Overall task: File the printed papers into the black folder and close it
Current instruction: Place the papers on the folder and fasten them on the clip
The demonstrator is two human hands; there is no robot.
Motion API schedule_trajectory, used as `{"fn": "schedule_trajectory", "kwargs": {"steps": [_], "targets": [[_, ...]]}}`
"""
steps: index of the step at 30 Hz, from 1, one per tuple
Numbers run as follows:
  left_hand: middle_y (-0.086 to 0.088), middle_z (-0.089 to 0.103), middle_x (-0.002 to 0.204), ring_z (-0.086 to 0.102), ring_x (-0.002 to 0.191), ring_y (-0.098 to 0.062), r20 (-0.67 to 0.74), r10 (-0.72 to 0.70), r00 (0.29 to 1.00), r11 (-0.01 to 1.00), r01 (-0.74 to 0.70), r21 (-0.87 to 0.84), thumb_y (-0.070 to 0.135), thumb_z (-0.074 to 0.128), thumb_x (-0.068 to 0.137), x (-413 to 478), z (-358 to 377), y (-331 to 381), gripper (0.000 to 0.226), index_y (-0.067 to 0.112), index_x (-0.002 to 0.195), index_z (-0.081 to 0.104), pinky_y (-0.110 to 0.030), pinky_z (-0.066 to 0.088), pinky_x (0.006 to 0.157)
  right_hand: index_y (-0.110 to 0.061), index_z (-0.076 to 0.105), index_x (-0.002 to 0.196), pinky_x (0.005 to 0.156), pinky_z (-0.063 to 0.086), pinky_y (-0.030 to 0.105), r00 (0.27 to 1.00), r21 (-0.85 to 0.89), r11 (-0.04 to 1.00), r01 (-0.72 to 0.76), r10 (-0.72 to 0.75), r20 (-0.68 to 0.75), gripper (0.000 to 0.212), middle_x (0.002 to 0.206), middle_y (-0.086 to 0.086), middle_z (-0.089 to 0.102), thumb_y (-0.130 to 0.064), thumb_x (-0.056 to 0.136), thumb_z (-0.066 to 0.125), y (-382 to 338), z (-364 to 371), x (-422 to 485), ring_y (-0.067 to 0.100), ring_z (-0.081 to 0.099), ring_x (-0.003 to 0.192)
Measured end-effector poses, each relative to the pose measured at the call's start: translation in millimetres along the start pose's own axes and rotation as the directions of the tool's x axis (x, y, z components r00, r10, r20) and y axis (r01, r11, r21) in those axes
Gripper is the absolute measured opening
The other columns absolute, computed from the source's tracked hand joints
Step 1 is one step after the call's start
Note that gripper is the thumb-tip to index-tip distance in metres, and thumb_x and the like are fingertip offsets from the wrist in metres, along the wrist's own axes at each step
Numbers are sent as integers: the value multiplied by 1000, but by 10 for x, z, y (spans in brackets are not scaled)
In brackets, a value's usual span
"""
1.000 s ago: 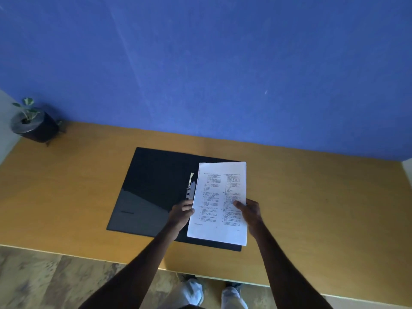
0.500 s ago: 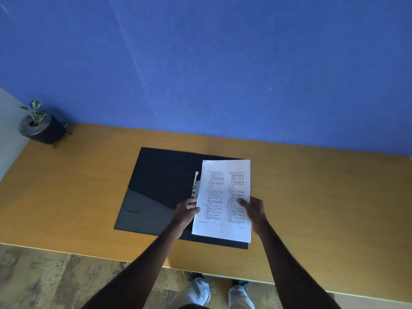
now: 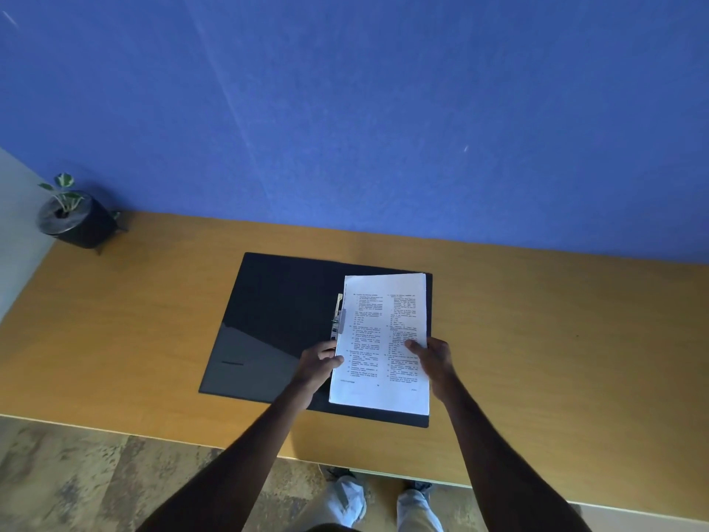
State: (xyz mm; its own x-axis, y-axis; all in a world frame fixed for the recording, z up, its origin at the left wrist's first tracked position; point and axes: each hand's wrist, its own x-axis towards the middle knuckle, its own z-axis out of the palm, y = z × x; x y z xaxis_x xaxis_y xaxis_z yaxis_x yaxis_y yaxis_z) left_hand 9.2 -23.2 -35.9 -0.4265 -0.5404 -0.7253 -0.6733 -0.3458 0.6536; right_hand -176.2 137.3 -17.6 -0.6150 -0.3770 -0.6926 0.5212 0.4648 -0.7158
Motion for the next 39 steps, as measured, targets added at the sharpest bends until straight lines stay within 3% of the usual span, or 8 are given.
{"fn": "schedule_trajectory", "kwargs": {"steps": [10,14,18,22,26,33,35,39], "targets": [[-18,68,146,66,137,-30,-33,56,998,995,-52,90,7,69,102,42,-32,-12,51,11,152,61,-44,52,118,14,68,134,111,54,64,1000,-61,998,12,-14,-28,31,135,31,71,2,106,62,64,112,57,51,70,126],[-15,70,144,69,132,-28,-40,115,993,973,-105,204,9,69,101,39,-25,-3,50,12,150,64,-36,54,112,1,65,145,110,58,52,995,-230,972,37,-58,-84,37,141,21,71,-9,109,60,15,188,30,42,70,128],[-12,71,144,72,128,-28,-44,143,989,956,-126,267,12,68,101,33,-29,6,48,12,149,64,-36,54,110,-1,51,152,114,55,47,993,-448,892,57,-96,-65,47,151,18,64,-18,110,59,-41,232,19,40,62,138],[-10,71,145,73,127,-26,-50,155,987,945,-134,300,13,68,101,24,-25,15,48,12,149,64,-35,54,109,4,26,159,123,44,49,996,-683,730,38,-83,-34,73,161,23,40,-29,106,65,-64,215,11,41,41,153],[-9,70,146,73,127,-26,-52,165,985,944,-142,299,11,67,101,-6,-11,13,49,12,150,63,-36,56,108,2,32,156,120,45,52,993,-779,626,20,-101,-56,75,157,18,36,-29,100,72,-38,135,-9,38,37,151],[-4,76,134,73,95,-8,-46,240,970,926,-214,312,1,62,97,-47,39,-18,46,12,140,70,-27,58,86,4,49,141,109,51,46,976,-702,712,-17,-141,-166,49,144,22,50,0,94,63,26,68,-8,39,49,137],[-4,75,136,76,108,-16,-31,252,967,919,-229,320,1,62,97,-47,44,-32,47,13,141,70,-36,63,97,5,51,138,106,52,46,969,-683,730,-17,-155,-190,46,141,22,52,4,92,61,48,85,-21,39,50,135],[-7,66,145,72,127,-24,-19,239,971,912,-217,348,6,63,99,-34,36,-43,52,14,150,62,-49,59,109,3,55,137,101,52,41,962,-655,756,-6,-173,-209,45,142,19,54,4,92,61,79,132,-32,38,52,136]]}}
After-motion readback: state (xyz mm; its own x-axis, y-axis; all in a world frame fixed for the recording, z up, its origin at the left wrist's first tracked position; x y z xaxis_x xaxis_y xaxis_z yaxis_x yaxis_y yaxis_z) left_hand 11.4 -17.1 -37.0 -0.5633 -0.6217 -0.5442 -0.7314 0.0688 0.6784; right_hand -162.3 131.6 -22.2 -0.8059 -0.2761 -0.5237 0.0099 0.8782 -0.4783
